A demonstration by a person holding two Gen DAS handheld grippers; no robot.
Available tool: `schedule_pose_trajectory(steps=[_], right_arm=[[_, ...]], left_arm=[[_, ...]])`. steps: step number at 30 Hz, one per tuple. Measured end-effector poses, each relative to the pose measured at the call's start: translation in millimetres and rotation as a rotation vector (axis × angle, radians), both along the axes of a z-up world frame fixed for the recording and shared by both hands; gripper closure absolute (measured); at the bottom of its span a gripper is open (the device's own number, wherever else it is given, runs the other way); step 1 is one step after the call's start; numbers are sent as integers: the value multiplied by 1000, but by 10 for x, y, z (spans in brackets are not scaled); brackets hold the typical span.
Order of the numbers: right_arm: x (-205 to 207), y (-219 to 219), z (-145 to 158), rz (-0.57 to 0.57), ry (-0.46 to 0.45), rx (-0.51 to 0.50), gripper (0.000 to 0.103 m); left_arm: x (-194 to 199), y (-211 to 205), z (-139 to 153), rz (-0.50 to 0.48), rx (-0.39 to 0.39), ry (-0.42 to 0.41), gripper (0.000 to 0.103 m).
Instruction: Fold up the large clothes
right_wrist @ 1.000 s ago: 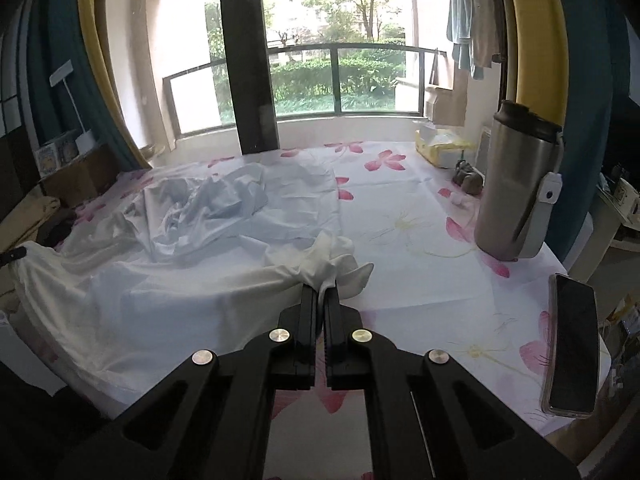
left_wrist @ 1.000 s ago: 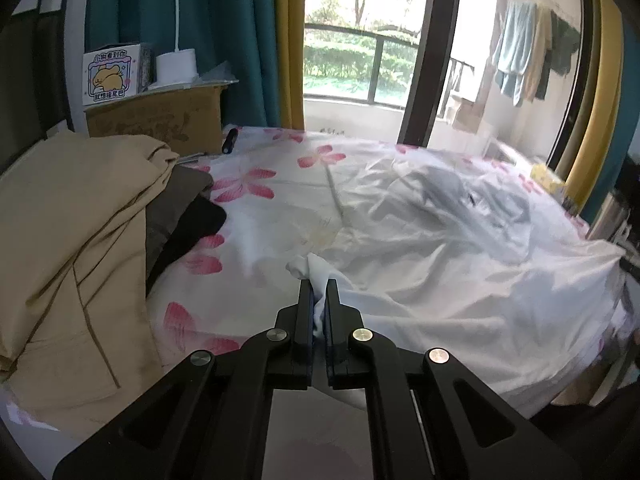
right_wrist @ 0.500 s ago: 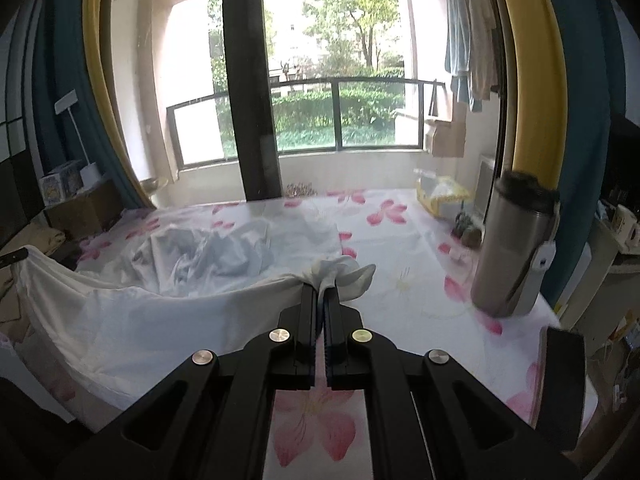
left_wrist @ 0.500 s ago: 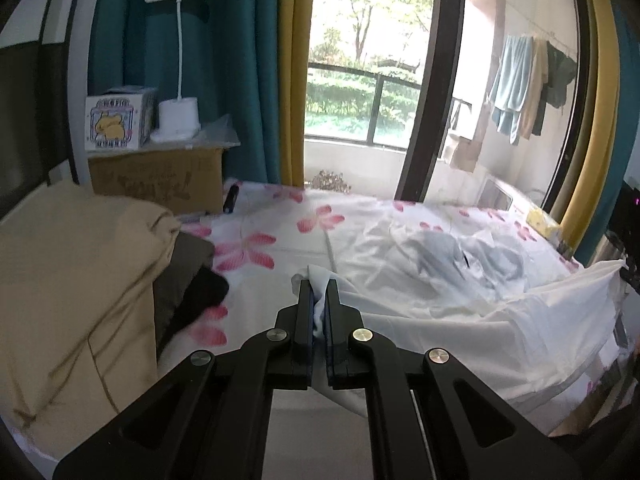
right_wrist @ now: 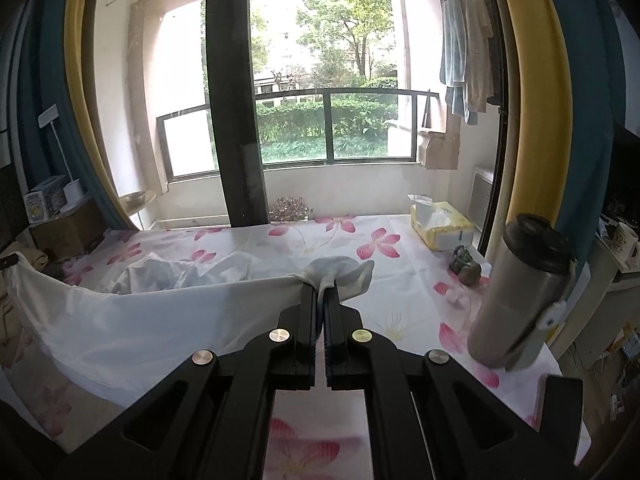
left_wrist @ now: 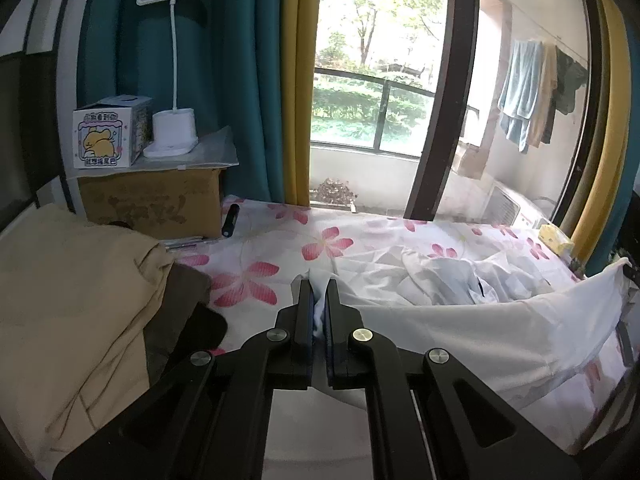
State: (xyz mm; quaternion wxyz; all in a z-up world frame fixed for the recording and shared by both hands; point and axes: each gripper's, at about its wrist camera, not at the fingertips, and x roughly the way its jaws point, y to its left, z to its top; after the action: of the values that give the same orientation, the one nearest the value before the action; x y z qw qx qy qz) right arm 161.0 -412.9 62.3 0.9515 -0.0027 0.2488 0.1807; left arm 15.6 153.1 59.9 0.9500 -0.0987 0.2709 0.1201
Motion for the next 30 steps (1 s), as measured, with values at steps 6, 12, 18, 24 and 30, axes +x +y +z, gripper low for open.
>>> schedule_pose_trajectory(steps=[6, 12, 18, 24, 30], right_arm=[[273, 23, -15, -5, 8, -3, 100], [557, 120, -57, -7, 28, -16, 100], [826, 202, -138, -13, 54, -30, 100], [1118, 263, -269, -20, 87, -31, 100], [1448, 376, -381, -18, 113, -28, 100]], left_arm=[[249, 137, -71, 0, -65, -9, 98], [535, 225, -128, -3, -65, -1, 98], [828, 271, -198, -9, -68, 10, 98], [1160, 371, -344, -12, -86, 36, 98], [1472, 465, -486, -7, -91, 51, 98]])
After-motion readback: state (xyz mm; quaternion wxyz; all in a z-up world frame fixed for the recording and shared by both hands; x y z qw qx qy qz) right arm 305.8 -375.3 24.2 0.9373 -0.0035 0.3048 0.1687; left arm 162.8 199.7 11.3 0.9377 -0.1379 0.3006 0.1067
